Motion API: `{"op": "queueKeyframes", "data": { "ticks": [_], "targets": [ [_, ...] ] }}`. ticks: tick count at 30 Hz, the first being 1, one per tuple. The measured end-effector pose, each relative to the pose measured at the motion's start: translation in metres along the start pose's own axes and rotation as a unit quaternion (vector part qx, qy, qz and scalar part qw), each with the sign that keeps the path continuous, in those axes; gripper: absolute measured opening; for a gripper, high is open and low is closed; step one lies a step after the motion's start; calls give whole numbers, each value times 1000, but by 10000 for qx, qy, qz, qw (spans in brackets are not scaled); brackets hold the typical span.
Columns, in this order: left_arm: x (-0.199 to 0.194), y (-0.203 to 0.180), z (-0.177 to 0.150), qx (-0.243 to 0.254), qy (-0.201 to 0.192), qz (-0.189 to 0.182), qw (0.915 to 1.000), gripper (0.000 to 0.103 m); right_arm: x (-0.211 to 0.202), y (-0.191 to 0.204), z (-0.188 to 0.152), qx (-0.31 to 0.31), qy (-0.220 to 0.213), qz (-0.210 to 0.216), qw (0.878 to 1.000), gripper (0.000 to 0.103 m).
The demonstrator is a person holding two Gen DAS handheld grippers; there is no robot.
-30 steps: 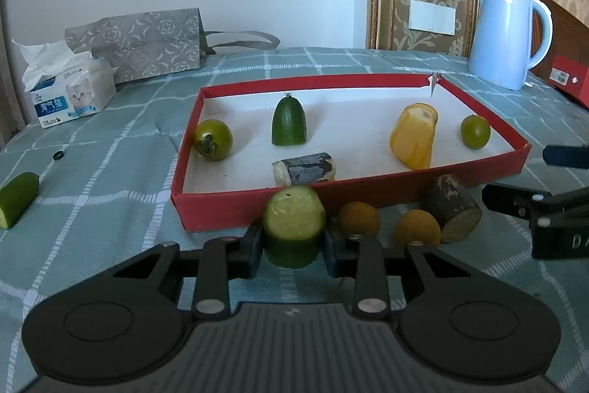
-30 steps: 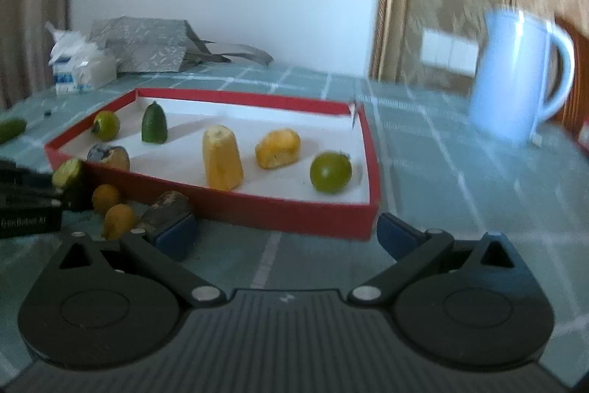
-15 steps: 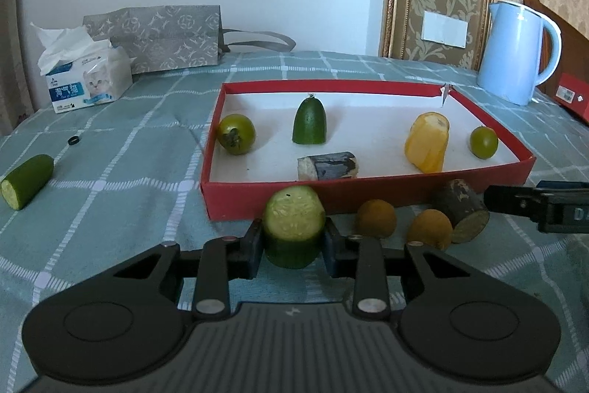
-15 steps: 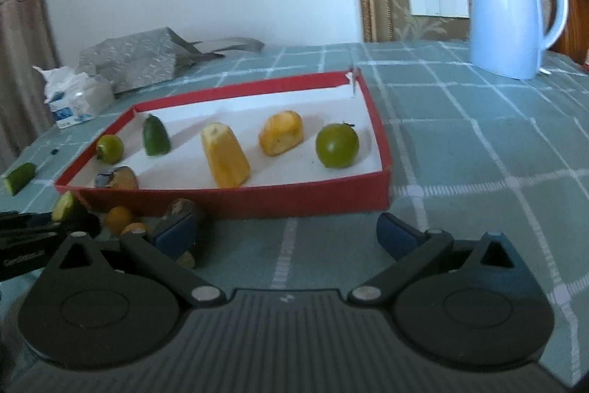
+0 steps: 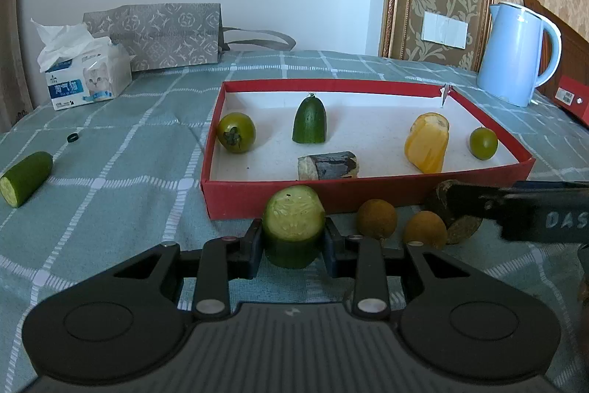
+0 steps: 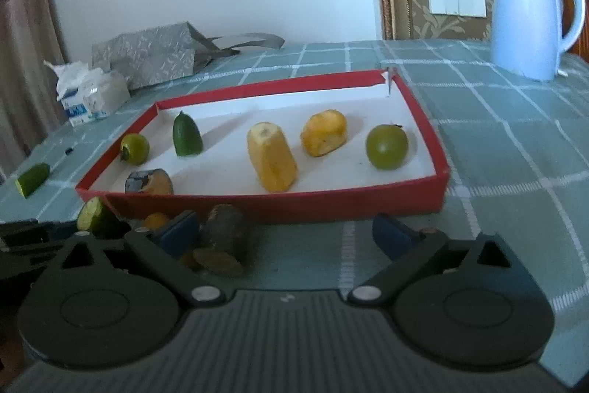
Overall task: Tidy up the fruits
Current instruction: 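Hold the cucumber chunk in the left tool while the right tool grasps the dark log chunk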
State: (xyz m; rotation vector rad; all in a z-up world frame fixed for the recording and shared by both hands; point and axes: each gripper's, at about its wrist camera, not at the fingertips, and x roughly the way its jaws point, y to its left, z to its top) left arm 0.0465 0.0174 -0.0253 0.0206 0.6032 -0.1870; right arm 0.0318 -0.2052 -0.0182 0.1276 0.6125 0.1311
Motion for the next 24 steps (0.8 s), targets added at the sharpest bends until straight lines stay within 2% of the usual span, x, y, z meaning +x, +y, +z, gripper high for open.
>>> {"op": "queueKeyframes", "data": {
  "ticks": [6, 7, 10, 15, 17, 19, 24],
  "targets": [
    [0, 1, 0, -5, 4, -8, 10000, 31, 8, 16, 1, -314, 128, -163, 9993, 92],
    [0, 1, 0, -16, 6, -15, 10000, 31, 9, 16, 0, -301, 182, -147, 9993, 83],
    [1, 1, 0, -38, 10, -29, 10000, 31, 9, 15, -2, -390, 263, -192, 9987, 70],
    [1, 2, 0, -34, 10, -26, 10000, 31, 8, 13, -3, -382, 211, -201, 9988, 65],
    [1, 1, 0, -36, 9, -27, 10000, 31, 7, 15, -4, -470, 190, -206, 9985, 56],
    [1, 1, 0, -34, 9, -26, 10000, 31, 3, 16, -6, -535, 146, -129, 9984, 35],
    [0, 0, 1, 6, 5, -3, 10000, 31, 1, 20, -8, -649, 99, -148, 9977, 35]
  ]
}}
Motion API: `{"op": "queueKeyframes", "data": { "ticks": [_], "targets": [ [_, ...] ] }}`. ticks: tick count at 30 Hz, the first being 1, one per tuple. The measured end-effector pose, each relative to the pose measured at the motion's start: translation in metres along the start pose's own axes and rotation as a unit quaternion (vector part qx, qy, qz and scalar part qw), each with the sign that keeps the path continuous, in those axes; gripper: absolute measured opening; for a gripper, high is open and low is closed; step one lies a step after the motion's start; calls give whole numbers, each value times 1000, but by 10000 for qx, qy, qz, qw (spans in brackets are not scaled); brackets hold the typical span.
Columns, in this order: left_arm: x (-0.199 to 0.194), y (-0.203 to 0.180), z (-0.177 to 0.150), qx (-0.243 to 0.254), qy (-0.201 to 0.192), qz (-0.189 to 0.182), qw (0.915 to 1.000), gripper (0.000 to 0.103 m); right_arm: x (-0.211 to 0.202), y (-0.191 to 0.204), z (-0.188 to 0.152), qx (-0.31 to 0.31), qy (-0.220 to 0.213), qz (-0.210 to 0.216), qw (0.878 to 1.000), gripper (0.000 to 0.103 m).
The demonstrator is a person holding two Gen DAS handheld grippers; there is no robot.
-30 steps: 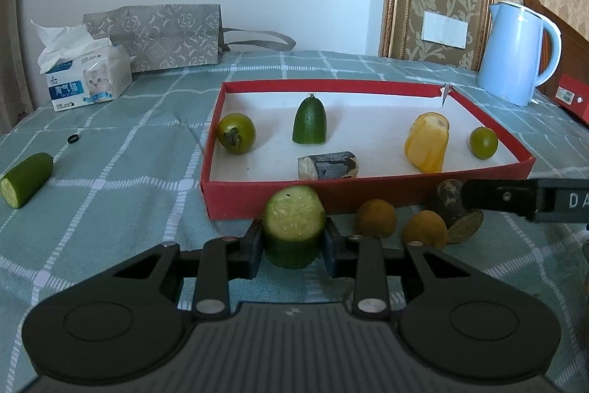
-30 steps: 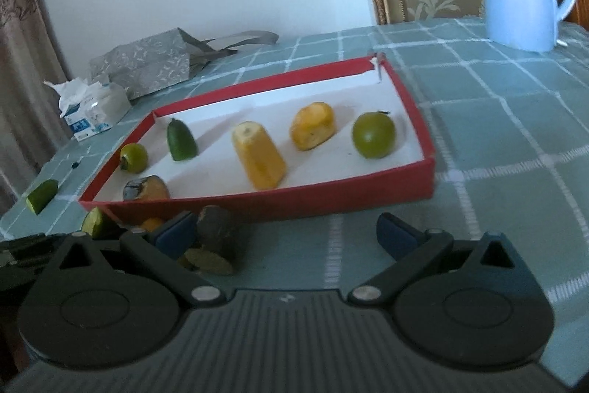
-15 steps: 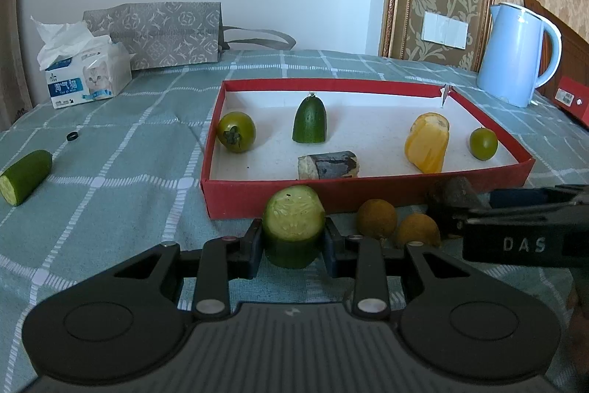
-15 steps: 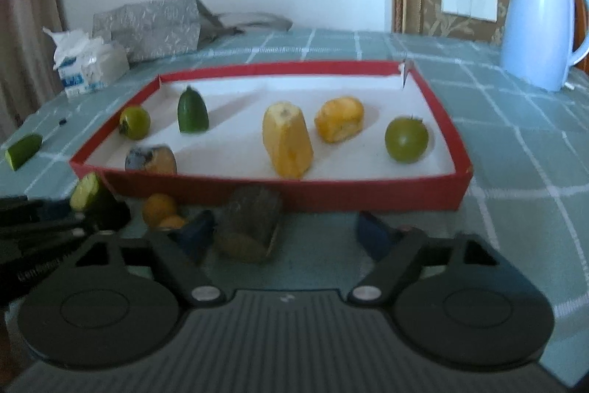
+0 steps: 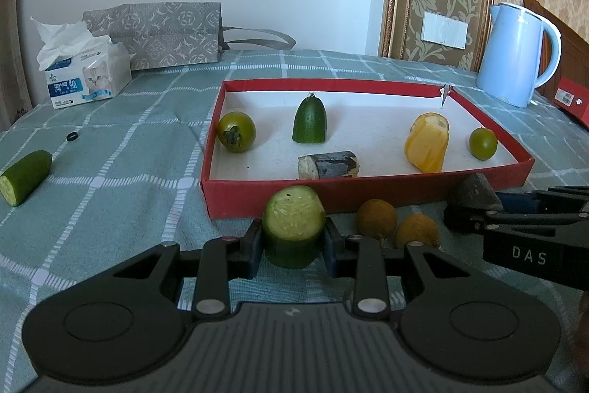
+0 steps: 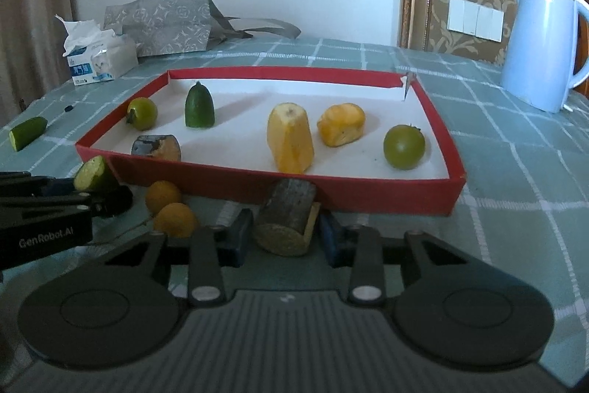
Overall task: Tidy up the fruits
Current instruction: 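Hold the cucumber chunk in the left tool while the right tool grasps the dark log chunk, then carry the cucumber chunk into the tray and open the left tool while the right tool holds the dark chunk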
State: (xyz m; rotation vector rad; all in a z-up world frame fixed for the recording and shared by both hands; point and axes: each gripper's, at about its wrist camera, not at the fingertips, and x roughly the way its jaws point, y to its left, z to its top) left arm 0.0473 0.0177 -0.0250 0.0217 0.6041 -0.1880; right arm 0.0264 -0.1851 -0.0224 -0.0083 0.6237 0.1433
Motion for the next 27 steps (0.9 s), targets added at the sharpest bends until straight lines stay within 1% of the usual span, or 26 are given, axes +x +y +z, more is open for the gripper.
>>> {"op": "queueKeyframes", "data": {
  "ticks": [3, 8, 17, 23, 27],
  "targets": [
    [0, 0, 0, -39, -5, -21, 10000, 31, -1, -1, 0, 11, -25, 29, 10000, 35],
    [0, 1, 0, -58, -4, -28, 10000, 31, -11, -2, -2, -53, -244, 38, 9997, 36],
    [-4, 3, -1, -55, -54, -52, 10000, 31, -22, -6, -5, -46, -440, 143, 9989, 36],
    [-16, 11, -3, -82, -139, -67, 9998, 31, -29, -10, -6, 51, -562, 174, 9983, 36],
    [-24, 20, 5, -211, -213, -87, 9995, 31, -29, -10, -5, 74, -566, 224, 9981, 36]
  ]
}}
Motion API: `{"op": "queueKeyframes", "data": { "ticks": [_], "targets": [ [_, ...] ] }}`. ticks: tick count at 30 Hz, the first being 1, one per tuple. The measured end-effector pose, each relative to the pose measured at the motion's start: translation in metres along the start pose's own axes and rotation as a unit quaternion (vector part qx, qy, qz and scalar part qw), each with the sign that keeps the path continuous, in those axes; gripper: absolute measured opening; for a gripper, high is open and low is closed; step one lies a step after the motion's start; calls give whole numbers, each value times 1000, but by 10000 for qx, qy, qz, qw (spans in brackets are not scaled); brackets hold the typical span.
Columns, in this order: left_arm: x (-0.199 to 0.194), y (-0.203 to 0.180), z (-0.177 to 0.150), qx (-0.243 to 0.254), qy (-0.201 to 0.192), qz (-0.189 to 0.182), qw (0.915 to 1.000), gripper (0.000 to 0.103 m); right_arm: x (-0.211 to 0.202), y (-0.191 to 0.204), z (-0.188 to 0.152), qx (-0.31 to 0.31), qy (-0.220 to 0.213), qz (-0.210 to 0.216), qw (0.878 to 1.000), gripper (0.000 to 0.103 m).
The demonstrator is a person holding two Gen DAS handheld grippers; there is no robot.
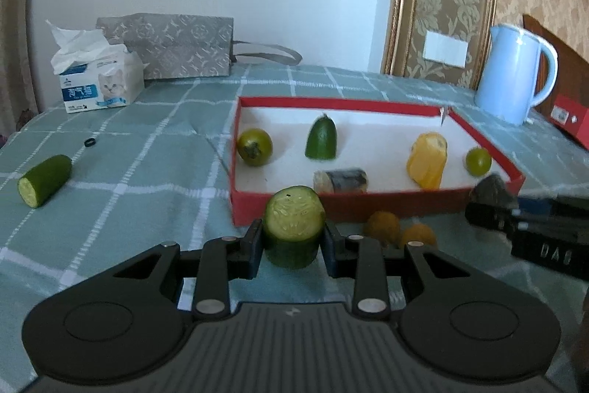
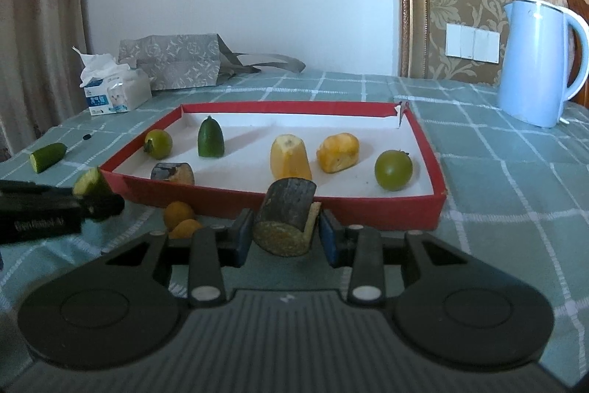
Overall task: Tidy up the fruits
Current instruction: 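Carry the cucumber chunk into the tray and open the left tool while the right tool holds the dark chunk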
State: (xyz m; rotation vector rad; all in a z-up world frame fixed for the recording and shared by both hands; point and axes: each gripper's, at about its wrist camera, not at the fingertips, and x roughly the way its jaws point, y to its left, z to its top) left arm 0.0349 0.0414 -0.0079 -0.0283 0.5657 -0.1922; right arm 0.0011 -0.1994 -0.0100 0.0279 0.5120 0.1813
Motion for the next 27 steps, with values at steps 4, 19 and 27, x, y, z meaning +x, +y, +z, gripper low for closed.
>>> {"op": "queueKeyframes", "data": {
  "ticks": [4, 19, 27],
  "targets": [
    [-1, 2, 14, 33, -94, 108, 9999, 31, 0, 0, 0, 14, -4, 32, 10000, 36],
    [71, -8, 63, 259, 73, 225, 9994, 31, 1, 2, -1, -8, 11, 87, 10000, 36],
    [92, -17, 69, 426, -2, 301, 9986, 33, 5, 4, -1, 4, 105, 151, 9998, 36]
  ]
}}
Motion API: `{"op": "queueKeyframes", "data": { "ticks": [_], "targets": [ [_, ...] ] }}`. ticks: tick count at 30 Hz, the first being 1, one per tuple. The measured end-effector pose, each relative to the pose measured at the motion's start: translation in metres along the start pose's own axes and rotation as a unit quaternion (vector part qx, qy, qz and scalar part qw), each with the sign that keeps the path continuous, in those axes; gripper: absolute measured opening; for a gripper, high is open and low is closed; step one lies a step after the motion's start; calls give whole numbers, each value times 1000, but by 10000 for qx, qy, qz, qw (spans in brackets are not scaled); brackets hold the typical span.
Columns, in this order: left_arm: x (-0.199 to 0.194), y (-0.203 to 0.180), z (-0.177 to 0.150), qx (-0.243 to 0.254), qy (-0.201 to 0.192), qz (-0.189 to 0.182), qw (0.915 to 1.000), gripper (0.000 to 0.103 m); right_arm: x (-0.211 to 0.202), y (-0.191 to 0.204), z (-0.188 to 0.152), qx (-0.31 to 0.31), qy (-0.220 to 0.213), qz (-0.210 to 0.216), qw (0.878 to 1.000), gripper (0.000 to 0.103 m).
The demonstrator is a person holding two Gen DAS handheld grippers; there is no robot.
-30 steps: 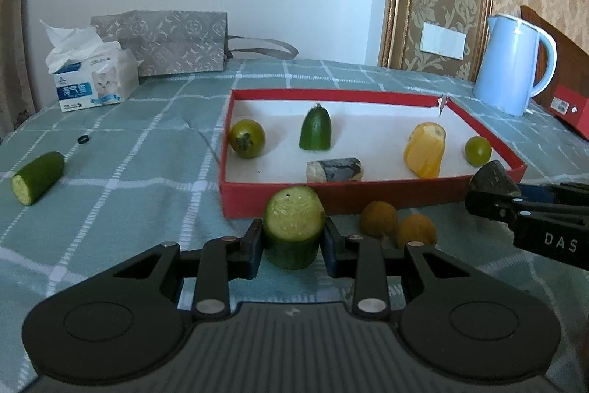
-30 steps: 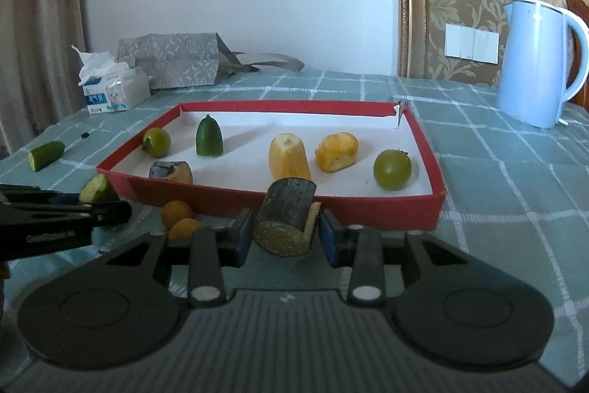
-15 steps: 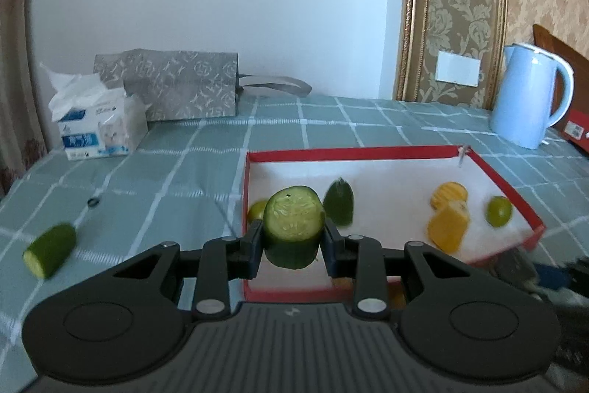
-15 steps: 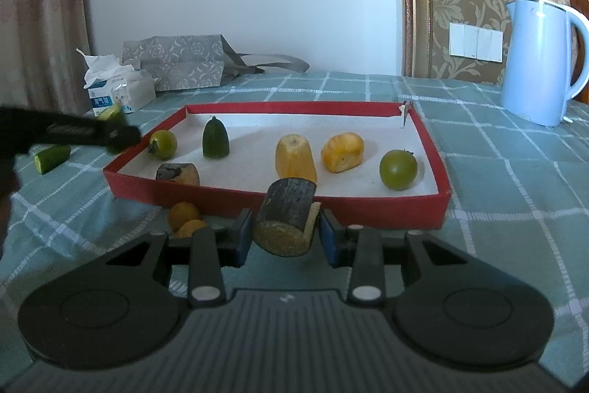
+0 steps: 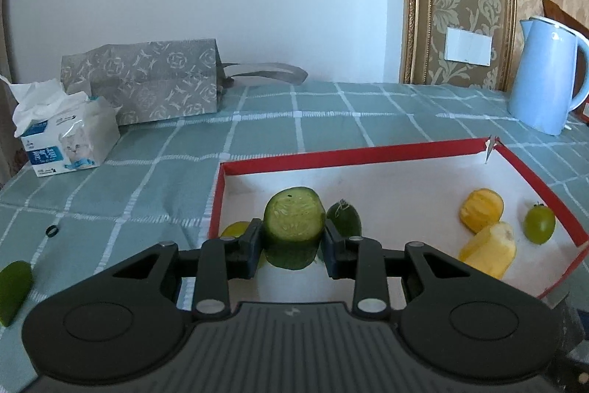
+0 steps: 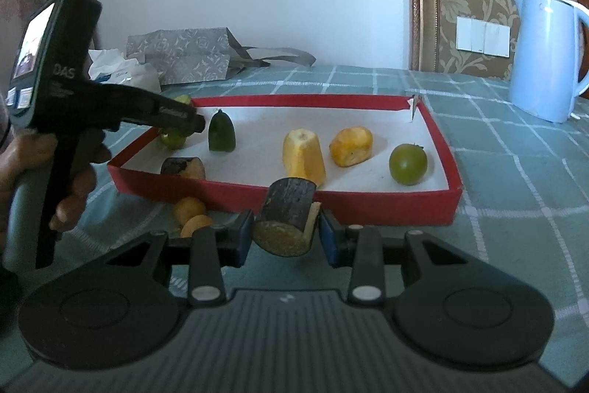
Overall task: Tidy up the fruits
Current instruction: 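Carry the cucumber chunk into the tray and open the left tool while the right tool holds the dark chunk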
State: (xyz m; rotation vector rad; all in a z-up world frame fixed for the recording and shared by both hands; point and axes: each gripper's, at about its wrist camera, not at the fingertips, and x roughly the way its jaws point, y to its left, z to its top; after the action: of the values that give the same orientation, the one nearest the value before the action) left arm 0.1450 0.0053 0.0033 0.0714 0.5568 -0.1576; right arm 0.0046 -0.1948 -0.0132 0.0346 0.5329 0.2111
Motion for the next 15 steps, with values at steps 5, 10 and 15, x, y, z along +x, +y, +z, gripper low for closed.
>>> {"op": "queueKeyframes", "data": {
  "ticks": [5, 10, 15],
  "targets": [
    [1, -3, 1, 97, -137, 97, 9998, 67, 1, 0, 0, -21, 14, 7, 10000, 36],
    [-10, 1, 2, -2, -300, 189, 9994, 75, 1, -1, 0, -6, -5, -7, 10000, 36],
    [-32, 14, -3, -237, -334, 114, 9991, 75, -2, -1, 0, 7, -63, 3, 10000, 36]
  ]
}}
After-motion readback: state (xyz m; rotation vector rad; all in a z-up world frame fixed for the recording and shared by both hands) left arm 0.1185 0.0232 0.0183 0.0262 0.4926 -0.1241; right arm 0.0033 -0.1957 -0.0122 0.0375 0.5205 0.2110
